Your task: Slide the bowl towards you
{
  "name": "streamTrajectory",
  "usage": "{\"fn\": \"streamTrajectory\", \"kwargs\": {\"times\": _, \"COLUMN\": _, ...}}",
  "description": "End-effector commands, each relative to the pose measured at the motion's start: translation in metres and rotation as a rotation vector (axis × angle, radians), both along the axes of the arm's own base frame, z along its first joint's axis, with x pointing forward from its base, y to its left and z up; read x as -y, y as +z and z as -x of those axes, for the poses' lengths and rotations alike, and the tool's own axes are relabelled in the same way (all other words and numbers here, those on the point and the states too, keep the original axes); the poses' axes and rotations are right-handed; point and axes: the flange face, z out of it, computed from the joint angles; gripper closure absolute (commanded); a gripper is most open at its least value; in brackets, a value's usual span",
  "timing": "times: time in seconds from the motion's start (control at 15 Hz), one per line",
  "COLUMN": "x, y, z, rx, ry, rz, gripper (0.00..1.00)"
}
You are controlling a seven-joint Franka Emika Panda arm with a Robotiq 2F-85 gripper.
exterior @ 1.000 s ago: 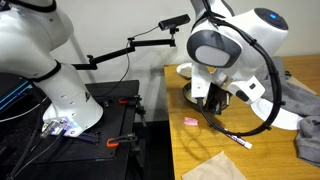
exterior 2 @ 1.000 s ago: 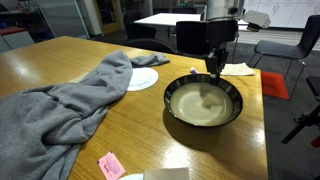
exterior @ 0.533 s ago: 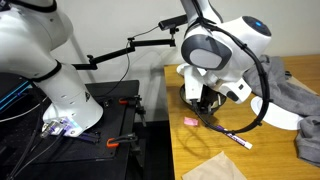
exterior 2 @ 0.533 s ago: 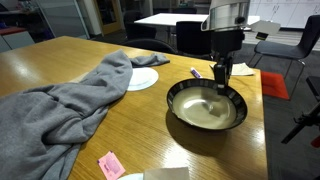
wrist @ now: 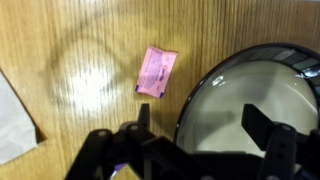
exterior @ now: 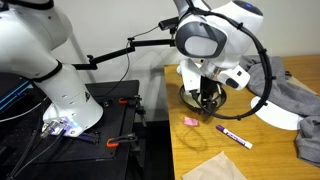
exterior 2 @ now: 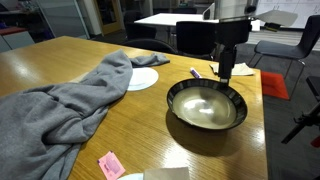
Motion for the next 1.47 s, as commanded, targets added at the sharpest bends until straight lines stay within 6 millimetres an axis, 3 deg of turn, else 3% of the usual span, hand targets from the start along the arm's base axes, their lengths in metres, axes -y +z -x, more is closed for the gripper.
{"fn": "streamTrajectory", "kwargs": {"times": 0.0, "x": -0.004, "y": 0.050, "z": 0.013, "rx": 0.085, "ry": -0.007, "rz": 0.045, "gripper": 0.00}}
{"fn": "streamTrajectory", "kwargs": {"times": 0.47, "x": -0.014, "y": 0.131, "z": 0.014, "rx": 0.235, "ry": -0.036, "rz": 0.035, "gripper": 0.00}}
{"fn": "streamTrajectory", "kwargs": {"times": 0.73, "x": -0.021, "y": 0.163, "z": 0.014, "rx": 0.302, "ry": -0.026, "rz": 0.033, "gripper": 0.00}}
{"fn": "streamTrajectory", "kwargs": {"times": 1.07, "x": -0.030, "y": 0.180, "z": 0.014, "rx": 0.344, "ry": -0.001, "rz": 0.030, "gripper": 0.00}}
{"fn": "streamTrajectory", "kwargs": {"times": 1.4, "x": -0.032, "y": 0.178, "z": 0.007, "rx": 0.333, "ry": 0.027, "rz": 0.036, "gripper": 0.00}}
